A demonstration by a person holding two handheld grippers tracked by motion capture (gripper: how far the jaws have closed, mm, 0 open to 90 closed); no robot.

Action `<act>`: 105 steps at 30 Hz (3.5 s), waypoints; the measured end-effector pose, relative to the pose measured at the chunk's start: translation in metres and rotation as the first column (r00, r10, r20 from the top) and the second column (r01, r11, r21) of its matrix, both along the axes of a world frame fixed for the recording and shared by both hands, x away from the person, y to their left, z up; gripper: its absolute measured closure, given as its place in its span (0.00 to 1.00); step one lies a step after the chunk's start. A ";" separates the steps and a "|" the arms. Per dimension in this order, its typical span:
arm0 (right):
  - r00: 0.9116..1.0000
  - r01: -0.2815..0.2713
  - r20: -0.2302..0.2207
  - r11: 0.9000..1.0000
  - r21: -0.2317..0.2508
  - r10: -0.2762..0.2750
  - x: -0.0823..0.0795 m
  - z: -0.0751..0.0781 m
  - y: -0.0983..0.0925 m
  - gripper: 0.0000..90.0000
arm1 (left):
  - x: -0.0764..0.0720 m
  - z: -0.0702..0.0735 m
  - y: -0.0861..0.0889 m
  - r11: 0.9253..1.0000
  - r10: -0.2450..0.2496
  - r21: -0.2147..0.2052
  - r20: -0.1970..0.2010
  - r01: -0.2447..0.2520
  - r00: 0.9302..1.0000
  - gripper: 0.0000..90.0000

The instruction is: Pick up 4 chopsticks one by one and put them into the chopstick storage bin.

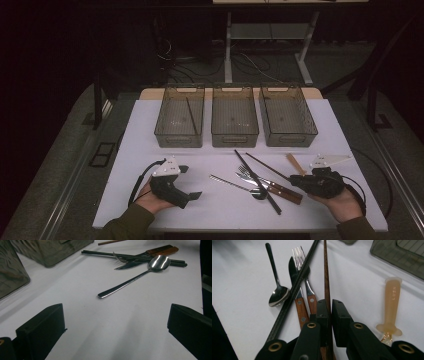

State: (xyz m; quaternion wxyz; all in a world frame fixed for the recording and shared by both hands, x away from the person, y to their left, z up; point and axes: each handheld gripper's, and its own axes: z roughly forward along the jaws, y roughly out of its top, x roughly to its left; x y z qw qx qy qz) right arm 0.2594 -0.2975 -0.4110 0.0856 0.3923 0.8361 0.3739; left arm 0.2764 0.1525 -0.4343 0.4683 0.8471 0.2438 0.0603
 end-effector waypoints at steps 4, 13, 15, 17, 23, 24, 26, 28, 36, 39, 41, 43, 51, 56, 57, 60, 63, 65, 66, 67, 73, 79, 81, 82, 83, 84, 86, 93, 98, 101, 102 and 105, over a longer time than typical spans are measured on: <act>1.000 -0.011 0.015 1.000 0.012 0.011 0.000 0.003 0.001 0.93 | 0.001 0.000 0.000 1.000 0.000 -0.002 -0.001 0.000 1.000 0.00; 1.000 -0.021 0.022 0.998 0.057 0.020 0.003 0.010 0.007 0.93 | 0.000 0.001 0.004 1.000 0.018 -0.017 0.001 -0.018 1.000 0.00; 0.999 -0.027 0.028 0.997 0.065 0.025 0.004 0.011 0.009 0.93 | 0.000 0.000 0.004 1.000 0.020 -0.019 0.000 -0.020 1.000 0.00; 0.999 -0.038 0.036 0.997 0.062 0.035 0.006 0.012 0.011 0.93 | 0.000 0.000 0.004 0.999 0.024 -0.023 -0.004 -0.024 1.000 0.00; 0.998 -0.056 0.045 0.995 0.081 0.052 0.009 0.017 0.018 0.93 | 0.000 0.000 0.004 0.999 0.024 -0.022 -0.003 -0.024 1.000 0.00; 0.998 -0.055 0.044 0.995 0.081 0.051 0.010 0.018 0.019 0.93 | 0.000 0.000 0.004 1.000 0.024 -0.019 -0.002 -0.024 1.000 0.00; 0.997 -0.060 0.049 0.994 0.086 0.056 0.012 0.019 0.021 0.93 | 0.000 0.000 0.004 1.000 0.023 -0.018 0.000 -0.023 1.000 0.00; 0.997 -0.061 0.051 0.994 0.091 0.056 0.014 0.021 0.023 0.93 | 0.000 -0.001 0.004 1.000 0.024 -0.016 -0.001 -0.024 1.000 0.00; 0.995 -0.082 0.071 0.991 0.101 0.075 0.023 0.027 0.038 0.93 | 0.000 -0.001 0.003 0.999 0.027 -0.017 -0.001 -0.027 1.000 0.00; 0.995 -0.085 0.069 0.991 0.108 0.078 0.028 0.028 0.042 0.93 | 0.000 -0.001 0.003 0.999 0.029 -0.021 -0.001 -0.029 1.000 0.00; 0.994 -0.086 0.073 0.990 0.110 0.078 0.030 0.029 0.044 0.93 | 0.000 -0.001 0.003 0.999 0.029 -0.020 -0.002 -0.029 1.000 0.00; 0.995 -0.084 0.071 0.989 0.118 0.076 0.033 0.030 0.047 0.93 | 0.000 -0.001 0.003 0.999 0.031 -0.023 -0.002 -0.031 1.000 0.00; 0.994 -0.088 0.076 0.988 0.129 0.079 0.043 0.037 0.058 0.93 | 0.000 -0.001 0.003 0.999 0.033 -0.017 -0.006 -0.033 0.999 0.00; 0.994 -0.093 0.076 0.987 0.131 0.083 0.049 0.038 0.071 0.93 | 0.000 -0.001 0.003 0.999 0.034 -0.024 -0.006 -0.034 0.999 0.00; 0.993 -0.094 0.077 0.987 0.128 0.085 0.050 0.039 0.073 0.93 | 0.000 -0.001 0.003 0.999 0.032 -0.025 -0.006 -0.032 0.999 0.00; 0.992 -0.098 0.085 0.988 0.123 0.088 0.054 0.042 0.080 0.93 | 0.001 -0.001 0.003 0.999 0.031 -0.025 -0.005 -0.032 0.999 0.00; 0.992 -0.102 0.092 0.988 0.120 0.091 0.058 0.044 0.086 0.93 | 0.001 -0.001 0.003 0.999 0.034 -0.021 -0.004 -0.034 0.999 0.00; 0.992 -0.101 0.093 0.988 0.118 0.090 0.062 0.044 0.090 0.93 | 0.001 -0.001 0.003 0.999 0.034 -0.015 -0.005 -0.034 0.999 0.00; 0.991 -0.104 0.093 0.988 0.116 0.093 0.064 0.044 0.093 0.93 | 0.001 -0.002 0.003 0.999 0.035 -0.019 -0.003 -0.035 0.999 0.00; 0.991 -0.105 0.093 0.988 0.112 0.095 0.067 0.044 0.096 0.93 | 0.002 -0.002 0.003 0.999 0.035 -0.018 -0.003 -0.035 0.999 0.00; 0.993 -0.091 0.088 0.991 0.102 0.082 0.081 0.044 0.111 0.93 | 0.002 -0.002 0.004 0.999 0.039 -0.017 -0.001 -0.039 0.999 0.00; 0.994 -0.064 0.098 0.995 0.073 0.057 0.097 0.051 0.130 0.93 | 0.001 -0.002 0.003 0.999 0.035 -0.007 0.001 -0.035 0.999 0.00; 0.994 -0.062 0.094 0.996 0.067 0.056 0.104 0.053 0.137 0.93 | 0.002 -0.002 0.004 0.999 0.041 -0.010 0.000 -0.041 0.999 0.00; 0.994 -0.059 0.096 0.996 0.064 0.053 0.107 0.055 0.141 0.93 | 0.002 -0.002 0.004 0.999 0.046 -0.012 -0.001 -0.046 0.999 0.00; 0.994 -0.057 0.093 0.996 0.064 0.051 0.111 0.056 0.144 0.93 | 0.002 -0.002 0.005 0.999 0.048 -0.017 -0.005 -0.048 0.999 0.00; 0.995 -0.055 0.090 0.996 0.066 0.049 0.114 0.057 0.147 0.93 | 0.002 -0.002 0.005 0.999 0.047 -0.018 -0.005 -0.047 0.999 0.00; 0.995 -0.049 0.091 0.997 0.059 0.043 0.122 0.059 0.154 0.93 | 0.002 -0.002 0.004 0.999 0.046 -0.013 -0.008 -0.046 0.999 0.00; 0.998 -0.019 0.056 0.998 0.063 0.015 0.146 0.063 0.177 0.93 | 0.002 -0.002 0.004 0.999 0.051 -0.018 -0.009 -0.051 0.999 0.01; 0.999 -0.004 0.043 0.999 0.052 0.001 0.161 0.064 0.193 0.93 | 0.002 -0.002 0.004 0.999 0.049 -0.021 -0.010 -0.049 0.999 0.01; 0.999 0.004 0.042 0.999 0.040 -0.006 0.169 0.063 0.204 0.93 | 0.002 -0.001 0.004 0.999 0.044 -0.015 -0.007 -0.045 0.999 0.01; 0.999 0.008 0.037 0.999 0.039 -0.010 0.172 0.062 0.207 0.93 | 0.002 -0.001 0.004 0.999 0.044 -0.015 -0.008 -0.045 0.999 0.01; 0.999 0.016 0.032 0.999 0.033 -0.018 0.181 0.062 0.218 0.93 | 0.003 -0.002 0.004 0.999 0.040 -0.013 -0.003 -0.040 0.999 0.01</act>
